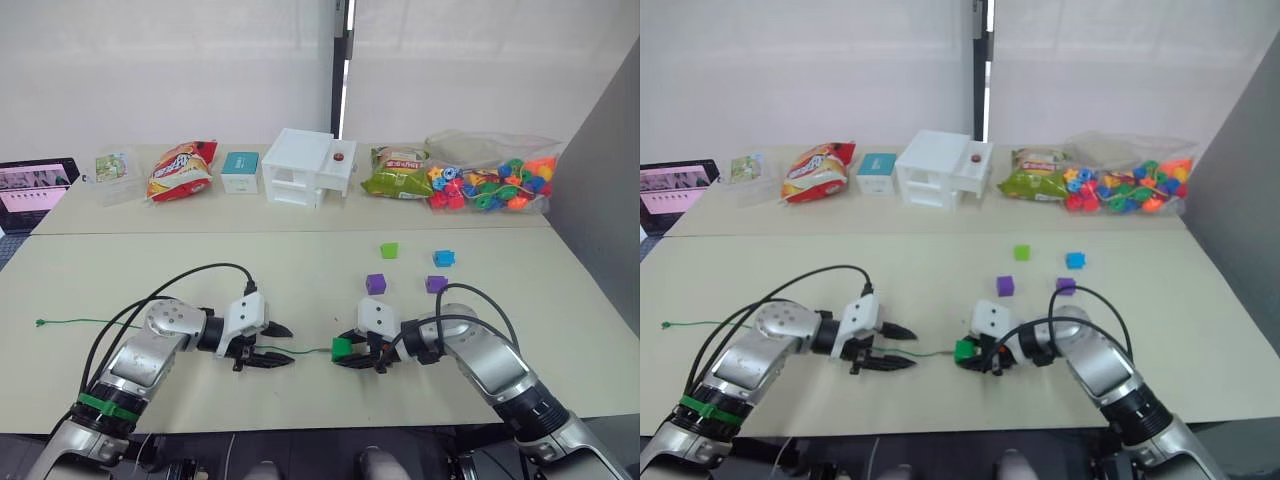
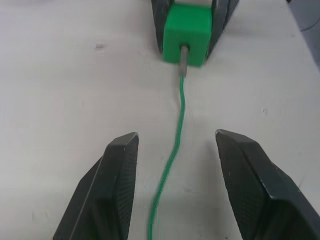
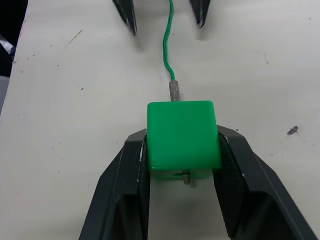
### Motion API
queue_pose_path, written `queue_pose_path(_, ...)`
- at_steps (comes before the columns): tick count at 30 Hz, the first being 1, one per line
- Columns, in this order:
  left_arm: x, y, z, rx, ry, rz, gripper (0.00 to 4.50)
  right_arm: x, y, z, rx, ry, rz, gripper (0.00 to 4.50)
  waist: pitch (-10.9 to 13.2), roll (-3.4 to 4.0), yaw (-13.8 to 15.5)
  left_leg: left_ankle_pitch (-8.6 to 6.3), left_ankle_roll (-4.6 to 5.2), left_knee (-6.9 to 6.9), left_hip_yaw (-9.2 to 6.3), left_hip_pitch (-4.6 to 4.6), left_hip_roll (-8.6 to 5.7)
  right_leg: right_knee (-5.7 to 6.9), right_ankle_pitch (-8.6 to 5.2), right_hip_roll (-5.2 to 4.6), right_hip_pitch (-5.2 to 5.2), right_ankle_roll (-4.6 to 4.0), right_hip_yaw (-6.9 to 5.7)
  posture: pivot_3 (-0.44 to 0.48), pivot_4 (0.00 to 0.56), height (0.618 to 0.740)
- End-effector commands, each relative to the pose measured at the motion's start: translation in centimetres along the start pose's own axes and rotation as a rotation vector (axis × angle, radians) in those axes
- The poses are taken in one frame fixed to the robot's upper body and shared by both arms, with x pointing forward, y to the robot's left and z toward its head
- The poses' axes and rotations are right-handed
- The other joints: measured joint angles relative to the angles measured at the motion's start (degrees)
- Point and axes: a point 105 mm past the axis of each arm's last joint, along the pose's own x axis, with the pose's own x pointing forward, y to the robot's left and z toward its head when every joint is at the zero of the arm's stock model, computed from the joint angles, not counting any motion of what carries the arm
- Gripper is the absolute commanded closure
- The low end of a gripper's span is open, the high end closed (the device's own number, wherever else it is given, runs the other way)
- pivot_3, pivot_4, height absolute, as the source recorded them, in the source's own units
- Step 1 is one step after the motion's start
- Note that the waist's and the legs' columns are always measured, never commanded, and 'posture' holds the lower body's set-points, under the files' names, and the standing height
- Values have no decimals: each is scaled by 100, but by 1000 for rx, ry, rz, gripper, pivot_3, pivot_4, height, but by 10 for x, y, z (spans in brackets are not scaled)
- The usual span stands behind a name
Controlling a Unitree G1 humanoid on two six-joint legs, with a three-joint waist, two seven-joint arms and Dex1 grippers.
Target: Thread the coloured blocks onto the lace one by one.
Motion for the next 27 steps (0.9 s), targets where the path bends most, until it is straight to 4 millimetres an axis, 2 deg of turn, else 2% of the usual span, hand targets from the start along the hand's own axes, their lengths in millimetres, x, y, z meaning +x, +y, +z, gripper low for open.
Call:
queue_pose_path(1,4,-2,3,53,-3,3,2179,-4,-4,5,-14,-2,-26,3309,0,0,1,0,0,0,0,1,0,0,0,0,2,0,0,0,150,740)
queue_pose_path(4,8,-1,-3,57,3,31,3065,-5,-5,6,-15,-3,-32,3309,0,0,1,0,0,0,0,3,0,1,0,0,2,0,0,0,150,740)
queue_pose_path(8,14,1,2,70,-24,33,4408,-6,-5,6,-17,-2,-33,3309,0,0,3,0,0,0,0,2,0,1,0,-1,3,0,0,0,150,740)
queue_pose_path(18,25,0,22,103,-82,10,4463,-6,-4,5,-16,1,-31,3309,0,0,5,0,0,1,0,1,-1,1,0,-1,1,0,0,0,150,740)
queue_pose_path(27,44,-1,37,131,-114,-6,4463,-4,-2,6,-15,0,-26,3309,0,0,5,0,0,1,0,0,-1,0,0,-1,2,0,0,0,150,740)
